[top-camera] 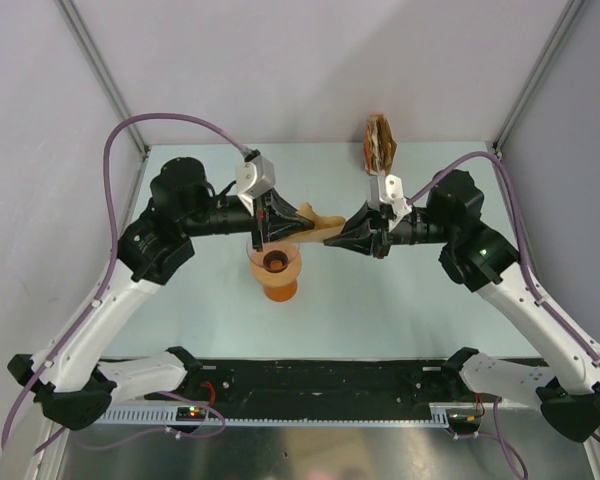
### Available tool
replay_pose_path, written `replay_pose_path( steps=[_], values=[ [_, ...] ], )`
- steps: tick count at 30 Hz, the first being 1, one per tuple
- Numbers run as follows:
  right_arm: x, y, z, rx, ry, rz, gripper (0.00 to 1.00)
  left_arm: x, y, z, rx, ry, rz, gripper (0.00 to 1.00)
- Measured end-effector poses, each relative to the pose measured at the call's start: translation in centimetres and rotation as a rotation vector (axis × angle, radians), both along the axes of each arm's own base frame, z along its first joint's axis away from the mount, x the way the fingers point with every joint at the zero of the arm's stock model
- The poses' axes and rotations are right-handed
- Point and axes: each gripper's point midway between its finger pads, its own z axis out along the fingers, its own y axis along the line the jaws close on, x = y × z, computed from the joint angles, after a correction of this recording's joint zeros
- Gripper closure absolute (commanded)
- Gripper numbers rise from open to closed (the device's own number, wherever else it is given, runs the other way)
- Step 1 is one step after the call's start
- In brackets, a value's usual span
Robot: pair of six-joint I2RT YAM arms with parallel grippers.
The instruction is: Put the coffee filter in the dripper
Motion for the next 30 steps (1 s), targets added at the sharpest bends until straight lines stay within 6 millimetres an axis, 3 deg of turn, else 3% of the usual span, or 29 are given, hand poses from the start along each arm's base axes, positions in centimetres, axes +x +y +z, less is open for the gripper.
replay_pose_path(
  steps=[2, 6, 9, 12, 16, 20, 27, 30],
  values=[
    [0.2, 0.3, -0.3, -0.005, 0.001, 0.004, 0.61, 0.0, 0.2, 0.0, -0.005, 0.024, 0.015, 1.0],
    [0.8, 0.9, -1.0, -0.023, -0.006, -0.008, 0.36, 0.8, 1.1, 0.4, -0.026, 0.093, 0.087, 1.0],
    [1.6, 1.1, -1.7, -0.047, -0.022, -0.045, 0.22, 2.0, 2.0, 0.4, -0.046, 0.159, 0.163, 1.0],
    [2.5, 1.5, -2.3, -0.072, -0.055, -0.105, 0.17, 2.8, 2.6, 0.1, -0.062, 0.239, 0.218, 1.0],
    [4.3, 2.3, -2.6, -0.089, -0.116, -0.208, 0.16, 3.1, 2.6, -0.3, -0.076, 0.329, 0.241, 1.0],
    [6.7, 3.0, -2.0, -0.081, -0.192, -0.332, 0.22, 3.8, 2.6, -0.5, -0.09, 0.406, 0.269, 1.0],
    [9.2, 3.0, -1.2, -0.061, -0.262, -0.464, 0.49, 5.7, 3.2, -1.1, -0.118, 0.524, 0.342, 1.0],
    [9.4, 3.0, -0.9, -0.056, -0.28, -0.483, 0.55, 6.0, 3.4, -1.0, -0.131, 0.546, 0.363, 1.0]
  ],
)
